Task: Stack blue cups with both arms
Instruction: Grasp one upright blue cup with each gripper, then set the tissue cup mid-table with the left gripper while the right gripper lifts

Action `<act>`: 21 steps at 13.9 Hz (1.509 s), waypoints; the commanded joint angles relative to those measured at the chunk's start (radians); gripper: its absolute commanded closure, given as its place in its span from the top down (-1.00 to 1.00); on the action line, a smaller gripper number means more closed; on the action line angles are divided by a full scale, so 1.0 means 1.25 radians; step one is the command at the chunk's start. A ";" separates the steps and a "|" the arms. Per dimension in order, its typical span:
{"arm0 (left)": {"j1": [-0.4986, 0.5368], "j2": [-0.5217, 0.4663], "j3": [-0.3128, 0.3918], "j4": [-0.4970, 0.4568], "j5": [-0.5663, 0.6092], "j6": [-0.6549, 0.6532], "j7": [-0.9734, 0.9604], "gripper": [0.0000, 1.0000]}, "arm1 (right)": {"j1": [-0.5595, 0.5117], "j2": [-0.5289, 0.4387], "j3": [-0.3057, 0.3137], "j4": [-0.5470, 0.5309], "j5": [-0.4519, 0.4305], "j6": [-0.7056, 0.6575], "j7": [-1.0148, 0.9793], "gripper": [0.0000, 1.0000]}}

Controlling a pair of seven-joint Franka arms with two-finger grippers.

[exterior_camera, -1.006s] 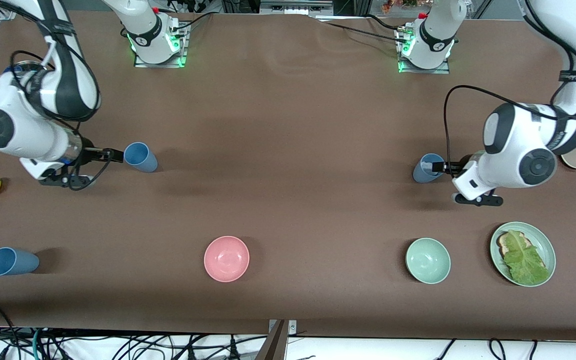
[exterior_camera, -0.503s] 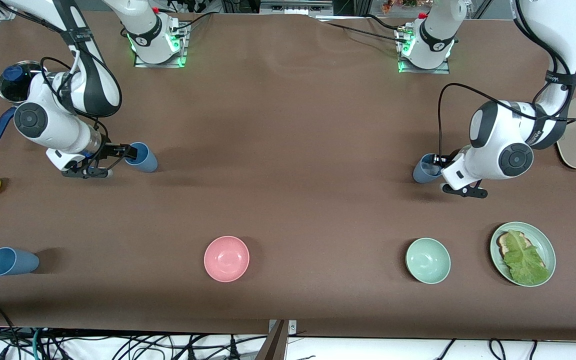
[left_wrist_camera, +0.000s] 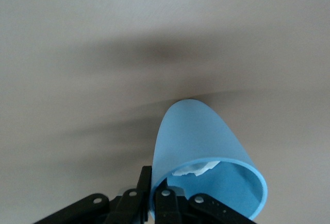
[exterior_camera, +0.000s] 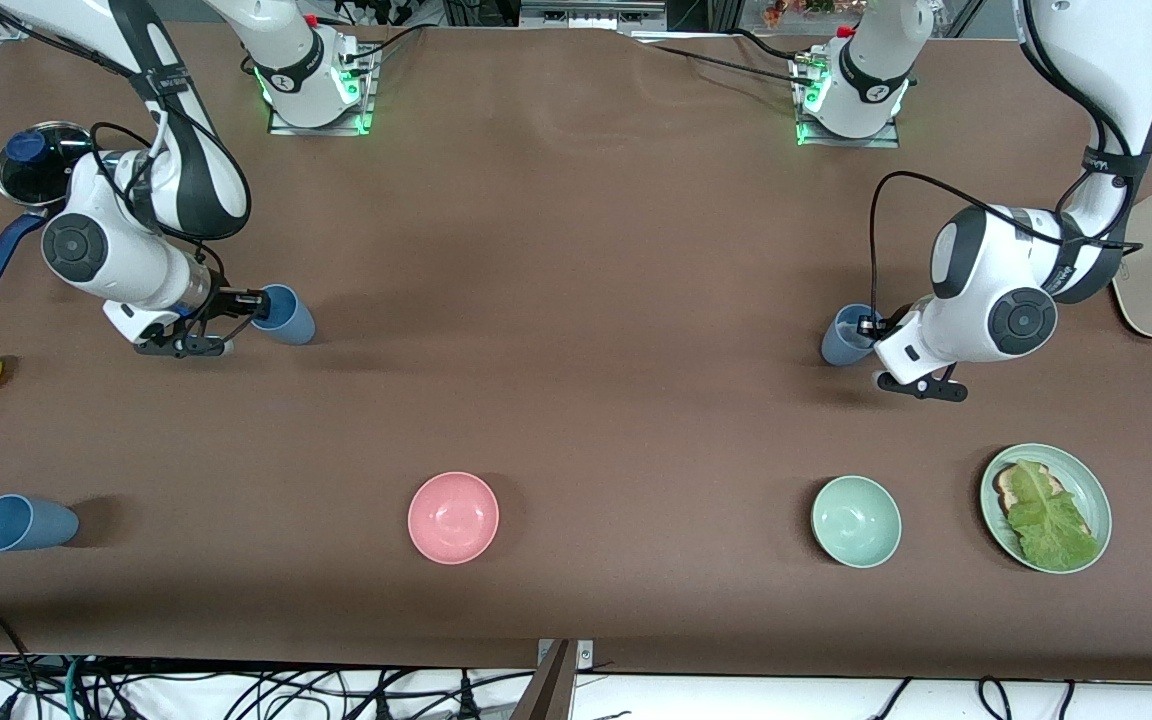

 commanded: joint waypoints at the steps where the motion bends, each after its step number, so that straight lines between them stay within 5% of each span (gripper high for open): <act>1: -0.008 0.002 -0.086 0.087 0.009 -0.090 -0.087 -1.00 | -0.006 -0.007 0.007 -0.003 -0.001 0.007 0.007 -1.00; 4: -0.090 0.043 -0.153 0.160 0.006 -0.097 -0.310 -1.00 | -0.004 -0.009 0.012 0.037 0.005 -0.023 0.013 -1.00; 7: -0.221 0.130 -0.153 0.263 -0.006 -0.091 -0.519 -1.00 | 0.018 -0.001 0.014 0.177 0.011 -0.198 0.052 -1.00; 10: -0.289 0.201 -0.153 0.317 -0.005 -0.071 -0.597 -1.00 | 0.082 0.042 0.014 0.318 0.066 -0.348 0.165 -1.00; 14: -0.292 0.210 -0.152 0.317 0.005 -0.015 -0.603 -1.00 | 0.202 0.071 0.015 0.414 0.071 -0.391 0.387 -1.00; 16: -0.283 0.200 -0.152 0.317 0.005 -0.024 -0.599 0.98 | 0.275 0.104 0.015 0.466 0.078 -0.409 0.526 -1.00; 21: -0.254 0.081 -0.150 0.351 0.006 -0.211 -0.536 1.00 | 0.421 0.223 0.015 0.642 0.176 -0.414 0.811 -1.00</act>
